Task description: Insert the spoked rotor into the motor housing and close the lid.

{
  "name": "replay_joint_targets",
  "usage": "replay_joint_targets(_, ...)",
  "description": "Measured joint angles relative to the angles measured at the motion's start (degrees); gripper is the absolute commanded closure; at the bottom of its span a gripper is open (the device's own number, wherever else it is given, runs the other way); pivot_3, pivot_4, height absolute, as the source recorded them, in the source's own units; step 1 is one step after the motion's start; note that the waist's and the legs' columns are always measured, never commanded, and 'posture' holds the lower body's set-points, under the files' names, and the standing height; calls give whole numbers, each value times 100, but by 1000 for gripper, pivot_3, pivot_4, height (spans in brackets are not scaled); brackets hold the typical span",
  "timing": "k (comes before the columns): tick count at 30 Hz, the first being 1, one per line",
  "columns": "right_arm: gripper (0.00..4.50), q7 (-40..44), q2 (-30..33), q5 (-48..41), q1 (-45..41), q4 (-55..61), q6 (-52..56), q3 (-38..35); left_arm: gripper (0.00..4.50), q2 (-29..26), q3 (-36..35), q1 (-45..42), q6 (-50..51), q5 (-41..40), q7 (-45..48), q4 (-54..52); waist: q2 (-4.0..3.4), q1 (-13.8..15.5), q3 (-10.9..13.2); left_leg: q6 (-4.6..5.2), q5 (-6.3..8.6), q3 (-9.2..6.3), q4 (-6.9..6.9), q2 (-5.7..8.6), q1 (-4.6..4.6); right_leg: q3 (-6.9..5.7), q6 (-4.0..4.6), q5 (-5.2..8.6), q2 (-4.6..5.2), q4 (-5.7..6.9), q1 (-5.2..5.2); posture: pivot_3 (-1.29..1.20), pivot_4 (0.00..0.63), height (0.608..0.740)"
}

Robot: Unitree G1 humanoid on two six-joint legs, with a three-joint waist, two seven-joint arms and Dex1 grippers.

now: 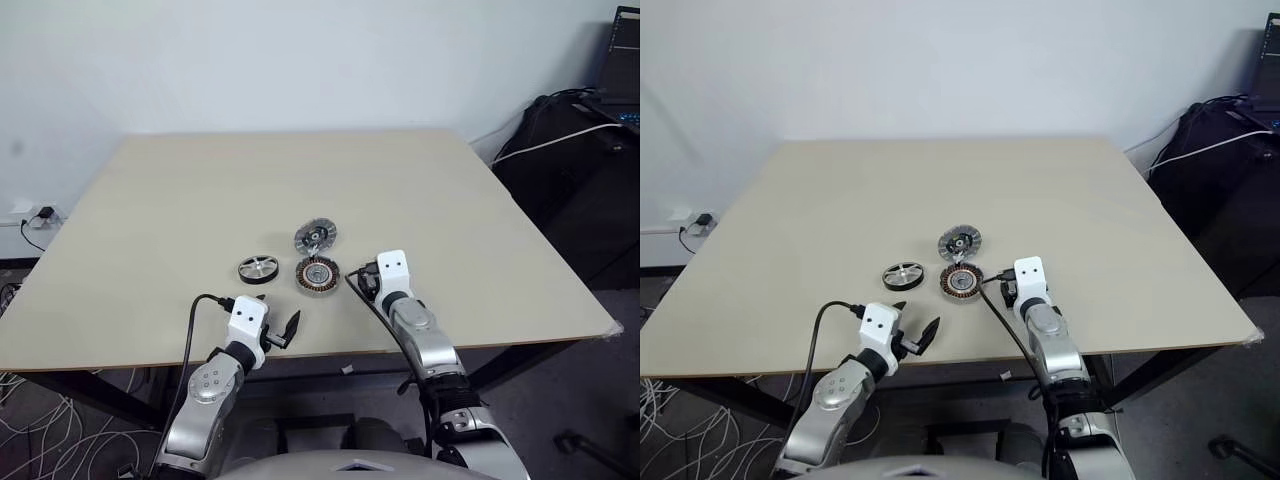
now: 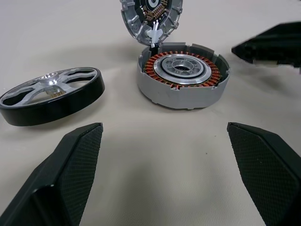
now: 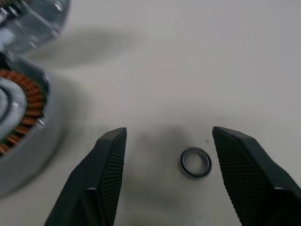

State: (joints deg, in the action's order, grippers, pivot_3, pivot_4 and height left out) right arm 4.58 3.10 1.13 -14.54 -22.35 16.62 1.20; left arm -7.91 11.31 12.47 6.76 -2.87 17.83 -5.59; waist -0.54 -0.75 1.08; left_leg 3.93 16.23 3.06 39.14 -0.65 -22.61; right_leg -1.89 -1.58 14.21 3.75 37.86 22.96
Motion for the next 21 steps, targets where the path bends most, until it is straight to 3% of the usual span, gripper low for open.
replay_joint_targets(9,1393,-47,-16,-365,-227,-432,27,-455,0,-3,-3,0,0,0,-25,0,0,-1,0,0,0,0,-1,0,0,-1,0,0,1,0,-4,0,0,740)
replay_joint_targets(18,1393,-88,-26,-417,-242,-455,19,-457,0,-10,-6,-6,0,1,-25,0,-1,-4,0,0,0,1,-1,0,0,0,0,0,2,-1,-4,0,0,740)
replay_joint_targets(21,2312,-99,-47,-445,-240,-452,18,-484,0,-10,-6,-6,0,1,-25,0,-1,-6,0,0,0,1,-2,0,0,0,0,0,1,0,-4,0,0,740)
